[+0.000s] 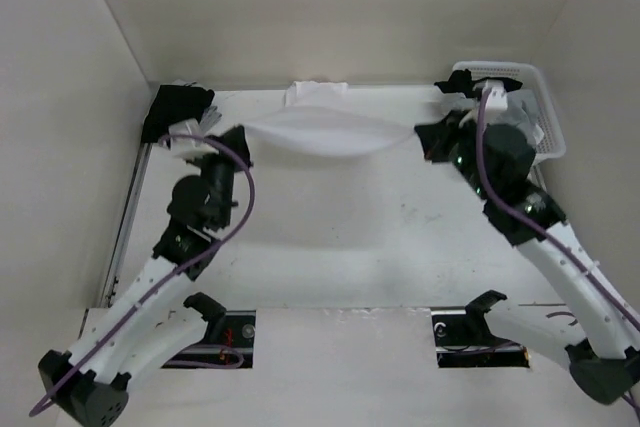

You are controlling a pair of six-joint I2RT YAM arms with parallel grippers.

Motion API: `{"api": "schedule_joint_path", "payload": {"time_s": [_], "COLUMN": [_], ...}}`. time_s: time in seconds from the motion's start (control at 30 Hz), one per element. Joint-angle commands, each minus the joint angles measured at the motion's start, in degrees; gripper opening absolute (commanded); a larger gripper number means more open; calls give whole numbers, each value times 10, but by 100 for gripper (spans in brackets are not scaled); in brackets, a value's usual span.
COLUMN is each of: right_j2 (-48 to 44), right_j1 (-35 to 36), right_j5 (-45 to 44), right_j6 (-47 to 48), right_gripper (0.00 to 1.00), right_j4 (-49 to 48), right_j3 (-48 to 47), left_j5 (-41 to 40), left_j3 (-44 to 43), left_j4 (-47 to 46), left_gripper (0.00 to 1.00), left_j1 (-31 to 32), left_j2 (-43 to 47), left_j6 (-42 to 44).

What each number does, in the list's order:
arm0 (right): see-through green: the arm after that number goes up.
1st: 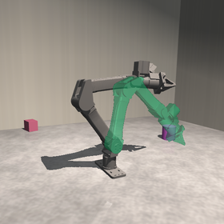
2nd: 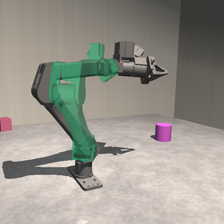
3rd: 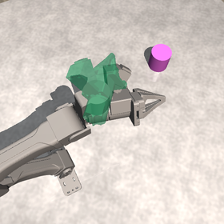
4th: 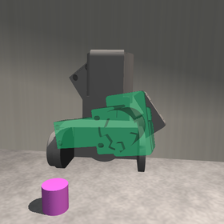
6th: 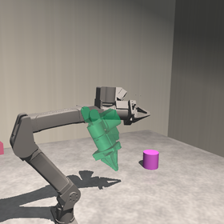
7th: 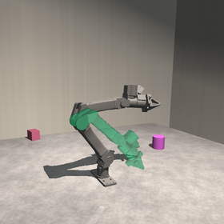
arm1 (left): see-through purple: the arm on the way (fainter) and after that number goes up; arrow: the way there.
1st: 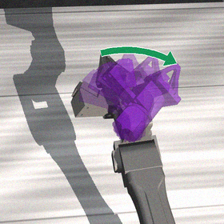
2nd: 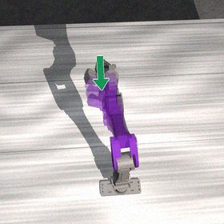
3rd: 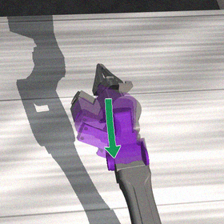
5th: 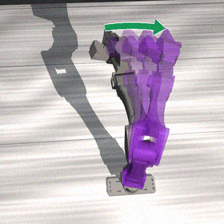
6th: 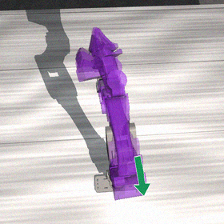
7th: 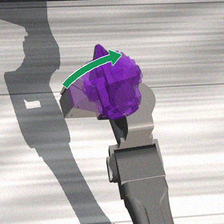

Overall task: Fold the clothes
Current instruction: Flatten the tank top out, then fold the tank top

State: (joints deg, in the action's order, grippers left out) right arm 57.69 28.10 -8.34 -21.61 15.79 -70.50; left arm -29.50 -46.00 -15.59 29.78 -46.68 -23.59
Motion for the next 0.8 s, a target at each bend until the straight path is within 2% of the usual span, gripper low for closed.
{"api": "schedule_joint_path", "payload": {"time_s": [0.0, 0.1, 0.23, 0.33, 0.43, 0.5, 0.6, 0.67, 0.77], "right_j2": [-73, -141, -213, -268, -322, -332, -297, -240, -143], "right_j1": [39, 86, 146, 214, 299, 337, 362, 341, 260], "right_j5": [-55, -68, -70, -72, -96, -134, -164, -157, -118], "right_j6": [-55, -99, -179, -248, -313, -338, -327, -276, -189], "right_gripper": [0, 0, 0, 0, 0, 0, 0, 0, 0], "right_j4": [-76, -59, -11, 38, 80, 111, 112, 85, 21], "right_j3": [146, 270, 407, 469, 488, 478, 440, 402, 347], "left_j5": [-87, -150, -223, -242, -258, -274, -304, -330, -347], "left_j3": [105, 179, 223, 233, 226, 214, 201, 198, 194], "left_j4": [4, 115, 313, 452, 556, 587, 581, 565, 521], "left_gripper": [1, 2, 3, 3, 3, 3, 3, 4, 4], "left_j1": [57, 133, 237, 298, 332, 338, 332, 320, 293], "left_j2": [99, 215, 344, 386, 389, 382, 361, 339, 306], "left_j6": [-1, -33, -139, -264, -381, -415, -421, -427, -425]}}
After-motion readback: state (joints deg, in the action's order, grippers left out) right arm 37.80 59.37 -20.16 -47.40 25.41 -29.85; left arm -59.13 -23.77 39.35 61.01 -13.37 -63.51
